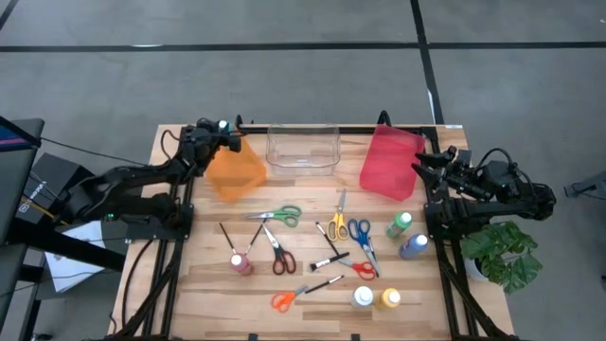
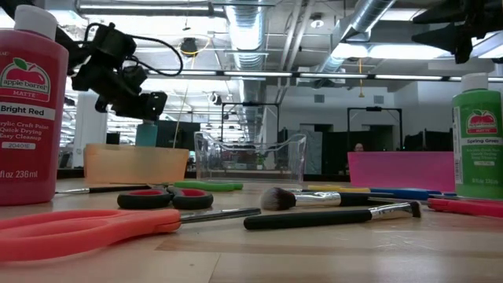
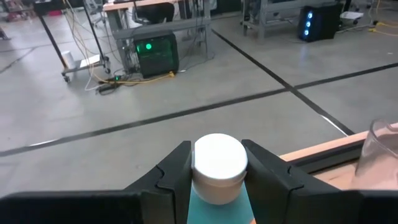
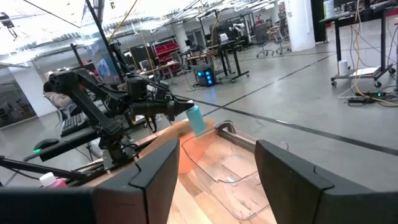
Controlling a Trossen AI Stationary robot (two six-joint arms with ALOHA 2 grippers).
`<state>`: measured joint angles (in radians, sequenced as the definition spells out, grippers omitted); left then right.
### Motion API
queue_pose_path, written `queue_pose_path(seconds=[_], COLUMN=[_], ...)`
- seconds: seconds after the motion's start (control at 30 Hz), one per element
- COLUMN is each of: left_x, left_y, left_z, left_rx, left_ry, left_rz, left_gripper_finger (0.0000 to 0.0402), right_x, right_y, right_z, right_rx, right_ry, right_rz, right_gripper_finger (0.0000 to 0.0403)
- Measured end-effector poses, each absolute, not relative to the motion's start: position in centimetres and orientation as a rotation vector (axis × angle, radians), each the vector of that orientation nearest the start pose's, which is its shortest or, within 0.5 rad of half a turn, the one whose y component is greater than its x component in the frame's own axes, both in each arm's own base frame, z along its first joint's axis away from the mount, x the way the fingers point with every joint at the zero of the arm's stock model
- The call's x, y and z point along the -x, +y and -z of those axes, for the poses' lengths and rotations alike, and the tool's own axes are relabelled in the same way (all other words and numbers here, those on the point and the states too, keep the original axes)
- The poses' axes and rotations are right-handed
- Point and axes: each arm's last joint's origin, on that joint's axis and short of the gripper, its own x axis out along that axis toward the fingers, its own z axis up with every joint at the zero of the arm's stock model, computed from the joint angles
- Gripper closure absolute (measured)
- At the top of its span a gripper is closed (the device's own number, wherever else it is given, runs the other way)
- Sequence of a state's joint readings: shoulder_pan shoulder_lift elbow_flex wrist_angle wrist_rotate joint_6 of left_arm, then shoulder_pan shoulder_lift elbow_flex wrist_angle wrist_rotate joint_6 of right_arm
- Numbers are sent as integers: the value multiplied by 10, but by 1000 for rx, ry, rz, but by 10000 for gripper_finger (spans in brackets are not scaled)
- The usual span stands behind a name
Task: Pick & Place Paint Supplies
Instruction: Put the light blue paint bottle into the orange bin
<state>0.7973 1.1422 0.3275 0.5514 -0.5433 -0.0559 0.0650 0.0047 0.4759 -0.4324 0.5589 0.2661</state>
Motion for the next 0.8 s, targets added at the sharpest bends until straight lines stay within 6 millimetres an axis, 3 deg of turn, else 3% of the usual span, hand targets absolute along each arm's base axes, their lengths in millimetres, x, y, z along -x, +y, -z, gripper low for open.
queue_pose_path(seconds=[0.53,0.8], left_x=[-136,-135], left_y=[166,166], left_z=[-182,-182], left_rx=[79,53], left_ry=[239,258], left_rz=[-1287,-1290], left_gripper_finger=[282,186], right_x=[-40,-40], right_y=[-13,-13], right_z=[-273,-273], right_rx=[-272,-304], right_ry=[-103,-113], right_rz=[487,484], right_gripper_finger=[193,193])
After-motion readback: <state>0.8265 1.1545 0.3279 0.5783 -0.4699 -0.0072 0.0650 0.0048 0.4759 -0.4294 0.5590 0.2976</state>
